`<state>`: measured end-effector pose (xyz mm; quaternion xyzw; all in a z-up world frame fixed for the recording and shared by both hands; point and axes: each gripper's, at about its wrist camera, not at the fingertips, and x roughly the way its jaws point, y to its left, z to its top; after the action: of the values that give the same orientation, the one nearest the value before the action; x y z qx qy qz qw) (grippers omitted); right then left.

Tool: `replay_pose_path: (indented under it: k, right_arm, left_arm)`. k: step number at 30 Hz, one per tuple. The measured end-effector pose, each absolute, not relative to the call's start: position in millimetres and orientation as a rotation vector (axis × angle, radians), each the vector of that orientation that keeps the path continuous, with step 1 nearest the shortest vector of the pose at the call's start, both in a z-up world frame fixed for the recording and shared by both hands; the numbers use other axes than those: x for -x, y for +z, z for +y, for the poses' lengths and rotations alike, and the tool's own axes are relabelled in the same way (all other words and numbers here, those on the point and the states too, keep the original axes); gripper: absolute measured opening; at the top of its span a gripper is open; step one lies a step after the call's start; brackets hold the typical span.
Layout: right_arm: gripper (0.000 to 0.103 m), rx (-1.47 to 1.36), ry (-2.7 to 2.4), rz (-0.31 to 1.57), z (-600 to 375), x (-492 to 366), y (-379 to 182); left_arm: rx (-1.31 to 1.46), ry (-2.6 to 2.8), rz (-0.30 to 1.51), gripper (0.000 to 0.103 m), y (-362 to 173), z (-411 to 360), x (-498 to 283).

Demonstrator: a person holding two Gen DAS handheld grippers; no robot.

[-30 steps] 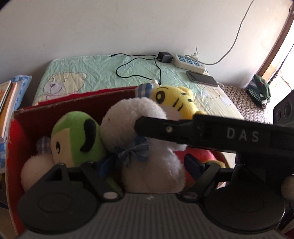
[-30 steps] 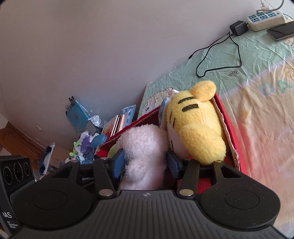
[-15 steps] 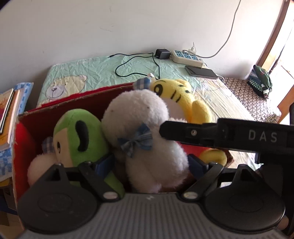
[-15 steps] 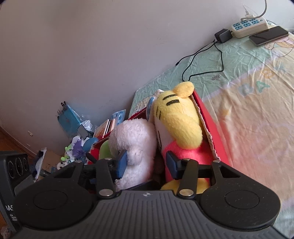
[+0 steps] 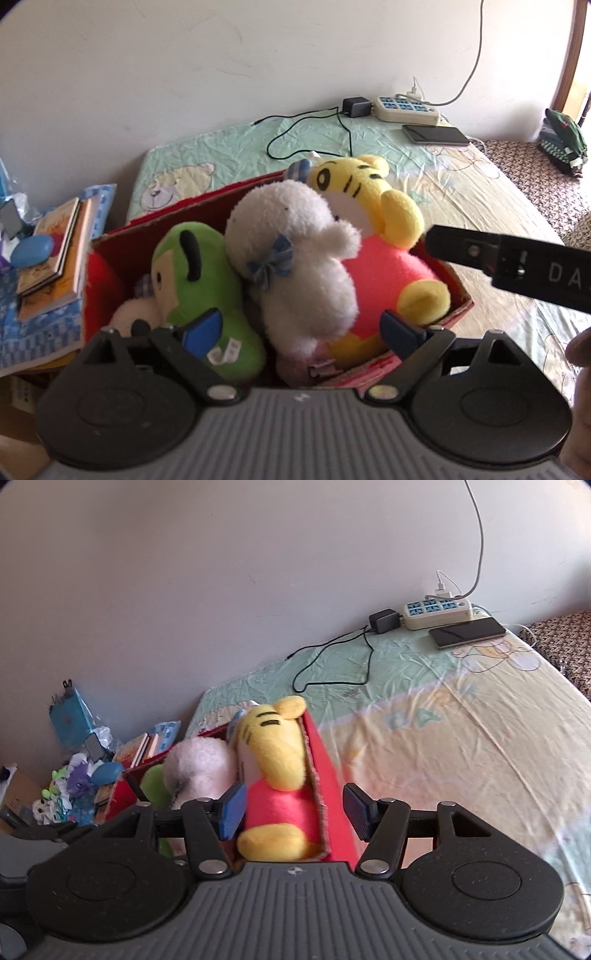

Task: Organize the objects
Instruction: 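Lower the bunny into the box and open the right gripper, then withdraw the right gripper from the box and back away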

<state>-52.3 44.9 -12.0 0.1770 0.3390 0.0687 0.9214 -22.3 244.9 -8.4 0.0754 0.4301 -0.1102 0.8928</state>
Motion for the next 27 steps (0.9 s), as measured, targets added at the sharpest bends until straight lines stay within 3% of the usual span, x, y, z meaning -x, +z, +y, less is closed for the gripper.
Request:
replay_pose_path:
  k: [17, 27]
  right_arm:
    - [0.063, -0.132, -0.068, 0.752, -39.9, 73.4, -26.8]
    - [0.063, -0.154, -0.083, 0.777, -80.3, 81.9, -34.8]
  left_arm:
    - [-0.230, -0.165, 0.905, 0.092, -10.8, 135.0, 53.4]
    - [-0.188, -0.181, 0.959, 0.094, -27.9, 85.0, 52.7]
